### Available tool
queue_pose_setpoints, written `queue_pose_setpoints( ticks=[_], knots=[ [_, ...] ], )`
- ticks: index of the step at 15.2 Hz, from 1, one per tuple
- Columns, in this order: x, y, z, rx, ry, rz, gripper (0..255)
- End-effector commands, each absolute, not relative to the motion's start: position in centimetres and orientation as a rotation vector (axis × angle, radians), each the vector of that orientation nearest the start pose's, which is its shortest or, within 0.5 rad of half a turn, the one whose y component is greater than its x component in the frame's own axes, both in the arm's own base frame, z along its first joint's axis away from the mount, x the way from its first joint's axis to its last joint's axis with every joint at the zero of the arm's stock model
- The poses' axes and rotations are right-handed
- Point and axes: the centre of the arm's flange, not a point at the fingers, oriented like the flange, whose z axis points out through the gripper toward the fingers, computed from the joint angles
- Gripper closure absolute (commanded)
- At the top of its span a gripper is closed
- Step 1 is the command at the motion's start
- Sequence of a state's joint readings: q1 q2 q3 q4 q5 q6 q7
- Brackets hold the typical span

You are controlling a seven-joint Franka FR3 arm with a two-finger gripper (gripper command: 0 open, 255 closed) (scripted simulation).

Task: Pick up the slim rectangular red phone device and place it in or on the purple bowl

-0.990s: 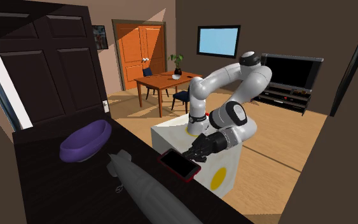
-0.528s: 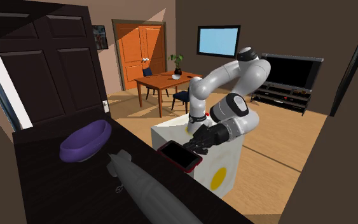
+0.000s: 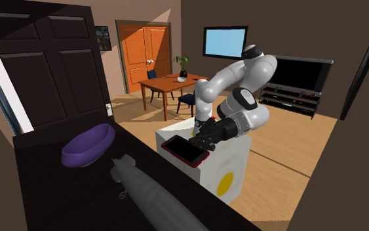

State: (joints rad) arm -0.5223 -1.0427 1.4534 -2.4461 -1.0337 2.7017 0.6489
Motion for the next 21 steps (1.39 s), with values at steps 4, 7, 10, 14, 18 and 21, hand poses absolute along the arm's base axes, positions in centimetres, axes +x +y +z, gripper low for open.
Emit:
queue_pose_setpoints(
  ticks=[4, 7, 10, 14, 18, 21],
  knots=[
    [29.6, 36.4, 35.4, 1.311, 1.156, 1.058, 255],
    [31.5, 32.9, 35.4, 1.311, 1.156, 1.058, 255],
    [33.4, 29.4, 35.4, 1.311, 1.156, 1.058, 255],
    [35.9, 24.8, 35.4, 1.311, 1.156, 1.058, 255],
    [38.4, 20.1, 35.4, 1.311, 1.156, 1.058, 255],
    [40.2, 16.6, 35.4, 1.311, 1.156, 1.058, 255]
  ],
)
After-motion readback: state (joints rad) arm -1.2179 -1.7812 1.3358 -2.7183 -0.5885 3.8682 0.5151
